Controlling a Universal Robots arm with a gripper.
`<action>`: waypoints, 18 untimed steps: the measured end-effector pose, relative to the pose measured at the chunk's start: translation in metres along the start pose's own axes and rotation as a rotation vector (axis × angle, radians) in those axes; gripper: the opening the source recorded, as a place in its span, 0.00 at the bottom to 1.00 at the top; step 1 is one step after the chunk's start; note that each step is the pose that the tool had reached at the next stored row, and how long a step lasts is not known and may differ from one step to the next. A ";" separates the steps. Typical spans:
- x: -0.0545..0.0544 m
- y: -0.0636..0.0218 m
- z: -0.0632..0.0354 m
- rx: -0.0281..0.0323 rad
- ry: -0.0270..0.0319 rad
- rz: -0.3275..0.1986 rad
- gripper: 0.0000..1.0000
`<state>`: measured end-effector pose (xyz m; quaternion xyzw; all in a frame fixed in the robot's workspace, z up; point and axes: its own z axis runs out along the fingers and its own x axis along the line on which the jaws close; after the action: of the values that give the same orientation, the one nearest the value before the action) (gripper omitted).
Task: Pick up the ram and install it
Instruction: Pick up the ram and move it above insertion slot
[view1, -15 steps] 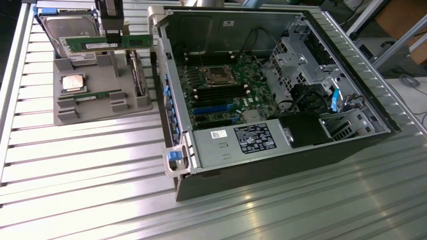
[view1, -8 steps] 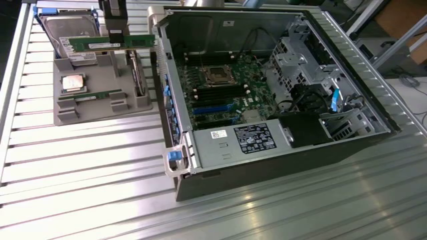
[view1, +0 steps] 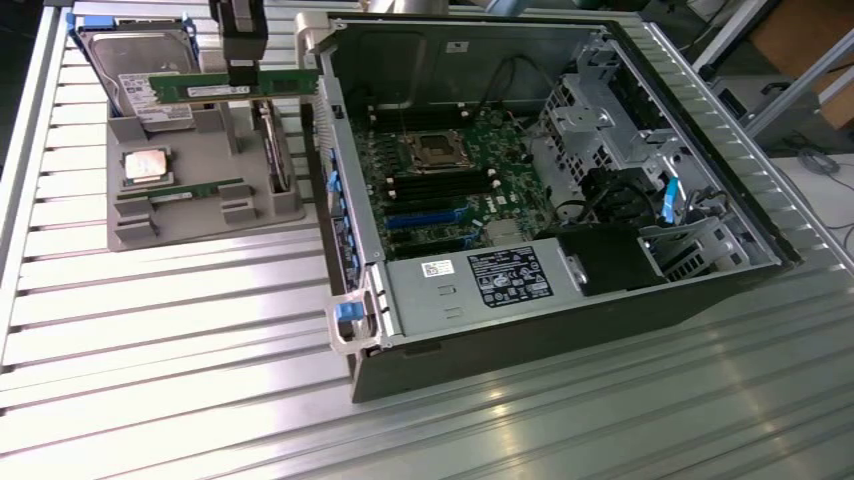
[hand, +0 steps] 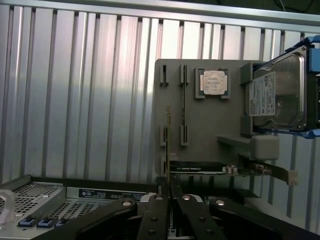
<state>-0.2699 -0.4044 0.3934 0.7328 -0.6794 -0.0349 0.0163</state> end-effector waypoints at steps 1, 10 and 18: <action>0.000 -0.0008 -0.0001 -0.0003 0.0000 0.000 0.13; 0.001 -0.0101 -0.0008 -0.0030 -0.0002 0.000 0.13; 0.001 -0.0180 -0.0013 -0.0061 -0.0004 0.000 0.13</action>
<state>-0.2519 -0.4044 0.3934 0.7327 -0.6793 -0.0371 0.0184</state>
